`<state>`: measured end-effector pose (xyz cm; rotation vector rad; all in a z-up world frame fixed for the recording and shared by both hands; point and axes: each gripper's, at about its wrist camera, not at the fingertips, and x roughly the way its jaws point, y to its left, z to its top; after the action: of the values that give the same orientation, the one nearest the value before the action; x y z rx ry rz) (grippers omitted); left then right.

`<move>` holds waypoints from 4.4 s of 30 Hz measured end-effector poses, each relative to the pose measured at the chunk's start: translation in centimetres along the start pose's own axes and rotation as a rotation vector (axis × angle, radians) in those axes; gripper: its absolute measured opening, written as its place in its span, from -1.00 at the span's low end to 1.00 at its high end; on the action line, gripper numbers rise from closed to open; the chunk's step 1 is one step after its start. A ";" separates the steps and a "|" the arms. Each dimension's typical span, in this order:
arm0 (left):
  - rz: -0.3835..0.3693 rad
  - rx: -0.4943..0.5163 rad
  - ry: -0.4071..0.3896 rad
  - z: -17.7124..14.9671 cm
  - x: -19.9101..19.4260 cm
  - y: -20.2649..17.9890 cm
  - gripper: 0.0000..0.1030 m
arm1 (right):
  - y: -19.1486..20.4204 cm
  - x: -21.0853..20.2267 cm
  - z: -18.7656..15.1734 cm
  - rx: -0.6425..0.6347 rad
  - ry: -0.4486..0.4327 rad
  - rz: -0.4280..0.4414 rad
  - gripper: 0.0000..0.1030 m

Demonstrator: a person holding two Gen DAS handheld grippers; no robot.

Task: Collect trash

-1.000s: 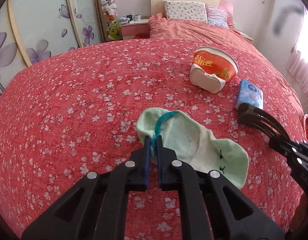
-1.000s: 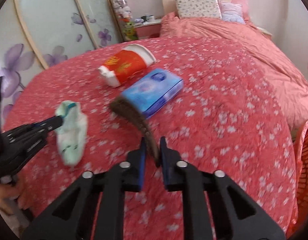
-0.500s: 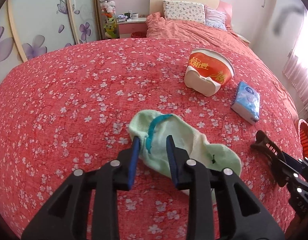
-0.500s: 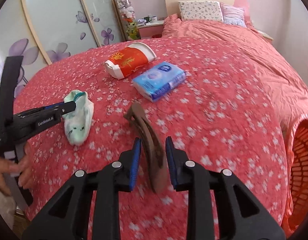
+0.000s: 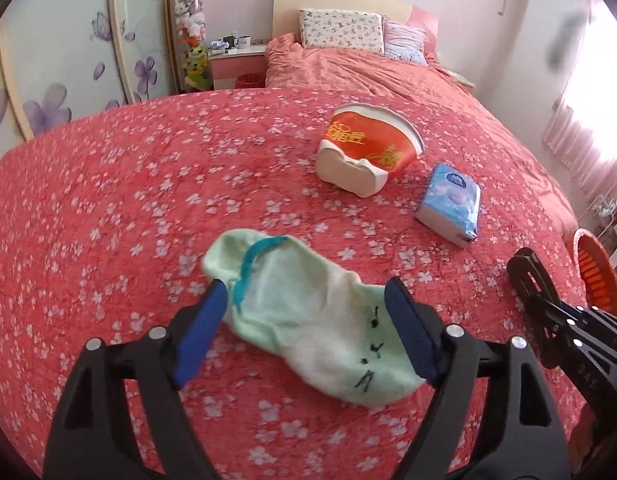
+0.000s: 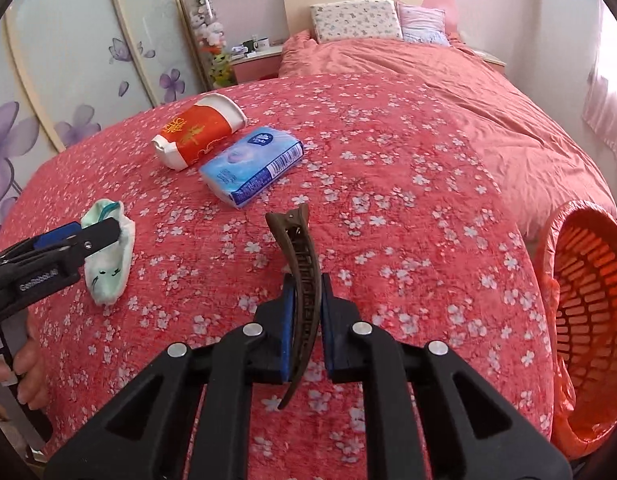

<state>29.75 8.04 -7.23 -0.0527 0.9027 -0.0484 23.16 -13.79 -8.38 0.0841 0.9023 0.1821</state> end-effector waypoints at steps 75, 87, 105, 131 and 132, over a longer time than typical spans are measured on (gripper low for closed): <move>-0.192 0.160 -0.272 2.3 -13.7 -11.9 -0.86 | -8.2 -14.0 -0.7 0.157 -0.333 -0.037 -0.76; -0.396 0.281 -0.264 1.6 -13.8 -24.2 -0.85 | -16.3 -16.8 -2.3 0.297 -0.397 -0.140 -0.76; -0.476 0.445 -0.111 -1.9 -6.2 -37.3 -0.55 | -25.9 -13.4 -4.2 0.494 -0.329 -0.172 -0.70; 0.154 0.163 -0.164 3.9 0.9 -10.5 0.82 | -15.9 -8.7 -2.9 0.290 -0.181 -0.109 0.07; 0.161 0.134 -0.159 4.5 1.4 -9.2 0.85 | -15.0 -8.3 -2.6 0.271 -0.174 -0.096 0.09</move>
<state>33.98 -1.11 -4.89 0.1396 0.7406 0.0450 17.89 -30.08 -5.85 0.3030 0.7510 -0.0376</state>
